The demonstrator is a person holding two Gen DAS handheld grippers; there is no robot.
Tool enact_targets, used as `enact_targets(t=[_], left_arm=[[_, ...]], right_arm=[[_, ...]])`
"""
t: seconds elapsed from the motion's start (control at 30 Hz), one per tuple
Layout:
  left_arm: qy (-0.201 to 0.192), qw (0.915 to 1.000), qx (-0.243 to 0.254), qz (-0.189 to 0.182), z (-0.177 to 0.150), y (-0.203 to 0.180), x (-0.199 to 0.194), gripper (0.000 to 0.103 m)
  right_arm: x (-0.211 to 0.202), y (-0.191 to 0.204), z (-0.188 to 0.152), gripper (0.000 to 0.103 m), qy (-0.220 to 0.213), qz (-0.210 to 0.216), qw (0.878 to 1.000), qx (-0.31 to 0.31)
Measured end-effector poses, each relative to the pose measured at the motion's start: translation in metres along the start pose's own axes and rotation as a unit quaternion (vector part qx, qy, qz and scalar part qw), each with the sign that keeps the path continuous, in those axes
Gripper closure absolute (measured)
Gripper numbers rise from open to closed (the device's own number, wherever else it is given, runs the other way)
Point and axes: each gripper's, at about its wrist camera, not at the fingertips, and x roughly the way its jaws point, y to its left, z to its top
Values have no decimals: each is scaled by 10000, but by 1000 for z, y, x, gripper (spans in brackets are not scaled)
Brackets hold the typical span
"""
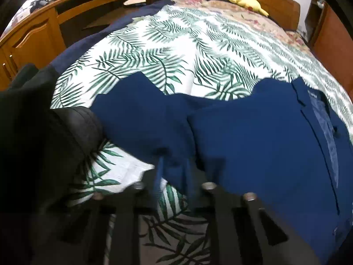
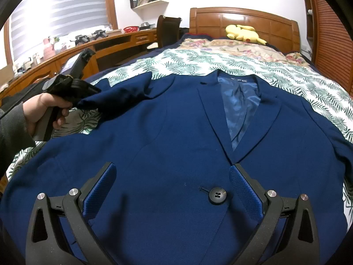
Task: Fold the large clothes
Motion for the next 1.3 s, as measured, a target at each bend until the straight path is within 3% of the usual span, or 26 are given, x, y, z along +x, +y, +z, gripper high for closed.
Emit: enact_targets(t=[0.13, 0.3, 0.5, 0.7, 1.1, 1.3], left_arm=[[-340, 9994, 34, -110, 5, -6, -28, 103], [-739, 9956, 537, -184, 9, -42, -77, 103], [-1077, 9870, 1124, -399, 2, -95, -132, 103], [-1305, 9728, 1768, -732, -19, -154, -178, 103], [-1470, 9443, 2611, -1359, -76, -250, -221, 103], [-1300, 9383, 2799, -1559, -110, -265, -227, 102]], right_arm=[[0, 0, 0, 0, -1, 2, 10000, 3], [-2, 1, 0, 0, -36, -7, 10000, -10], [-17, 0, 4, 0, -98, 61, 9999, 7], [-53, -19, -3, 0, -239, -58, 9997, 79], [-123, -90, -18, 0, -501, -1066, 9918, 498], [-138, -115, -24, 0, -397, -1389, 9870, 710]])
